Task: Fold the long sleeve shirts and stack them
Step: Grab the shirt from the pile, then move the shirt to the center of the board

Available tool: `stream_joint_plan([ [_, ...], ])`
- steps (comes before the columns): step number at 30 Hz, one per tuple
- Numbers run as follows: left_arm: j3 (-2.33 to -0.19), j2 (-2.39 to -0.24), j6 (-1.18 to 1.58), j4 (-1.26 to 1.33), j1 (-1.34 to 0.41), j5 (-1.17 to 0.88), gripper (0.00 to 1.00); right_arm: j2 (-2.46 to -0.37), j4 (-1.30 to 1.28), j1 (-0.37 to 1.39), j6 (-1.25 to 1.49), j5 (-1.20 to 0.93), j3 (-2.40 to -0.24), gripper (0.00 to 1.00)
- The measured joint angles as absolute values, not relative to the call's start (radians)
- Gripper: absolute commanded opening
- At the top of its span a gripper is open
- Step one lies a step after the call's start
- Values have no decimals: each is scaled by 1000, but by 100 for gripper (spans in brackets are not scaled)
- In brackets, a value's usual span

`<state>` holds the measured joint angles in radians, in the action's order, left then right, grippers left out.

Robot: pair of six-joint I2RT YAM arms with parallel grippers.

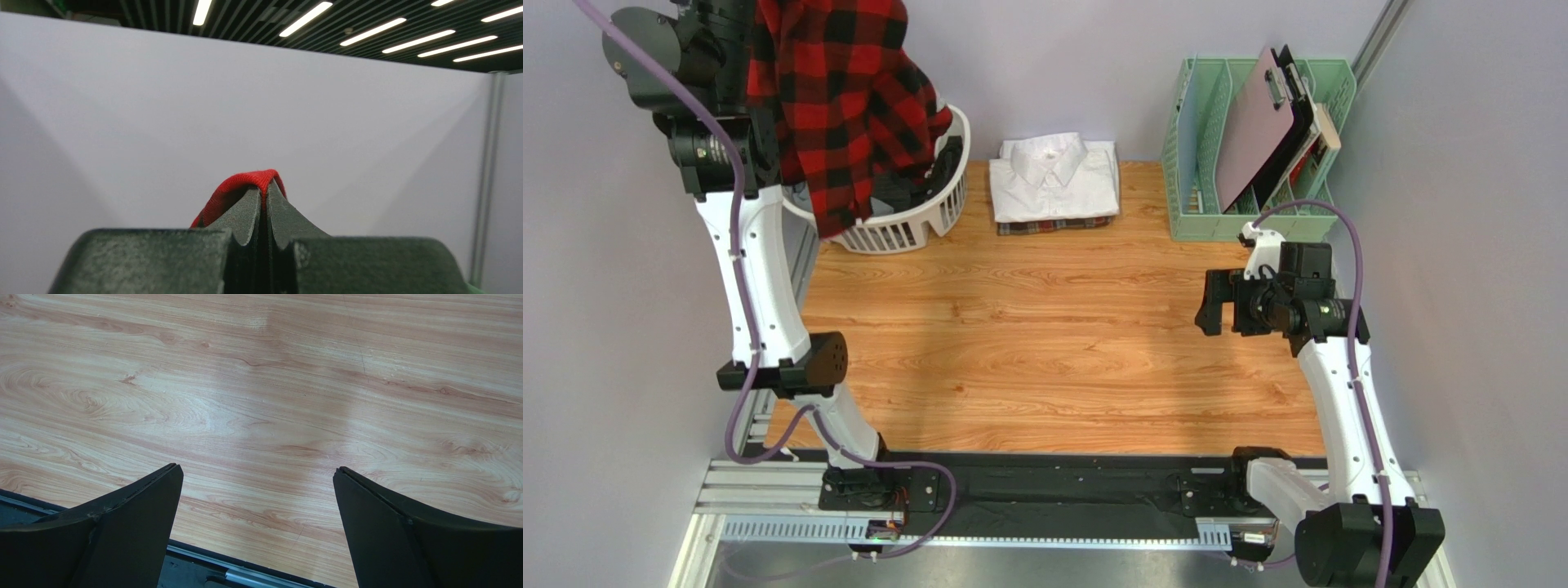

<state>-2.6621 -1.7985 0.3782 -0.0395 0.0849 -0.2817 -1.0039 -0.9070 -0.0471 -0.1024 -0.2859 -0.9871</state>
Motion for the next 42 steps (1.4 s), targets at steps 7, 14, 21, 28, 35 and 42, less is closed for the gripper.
stream_joint_plan([
  [7,-2662,-1685,385,1,-130,-287,0,-1002,-907,-47,-102,-286,-986,100],
  [14,-2666,-1598,454,21,-231,-289,0,-991,-907,-47,-102,-285,-986,100],
  [21,-2675,-1587,566,22,-298,-306,0,-990,-907,-47,-102,-280,-986,100],
  [28,-2591,-1593,617,-6,-348,-343,0,-989,-907,-47,-102,-278,-986,100],
  [35,-2156,-1477,539,-91,-379,-526,0,-984,-908,-47,-108,-279,-986,100],
  [42,-1682,-1333,244,-345,-471,-701,30,-987,-916,-47,-123,-292,-991,100],
])
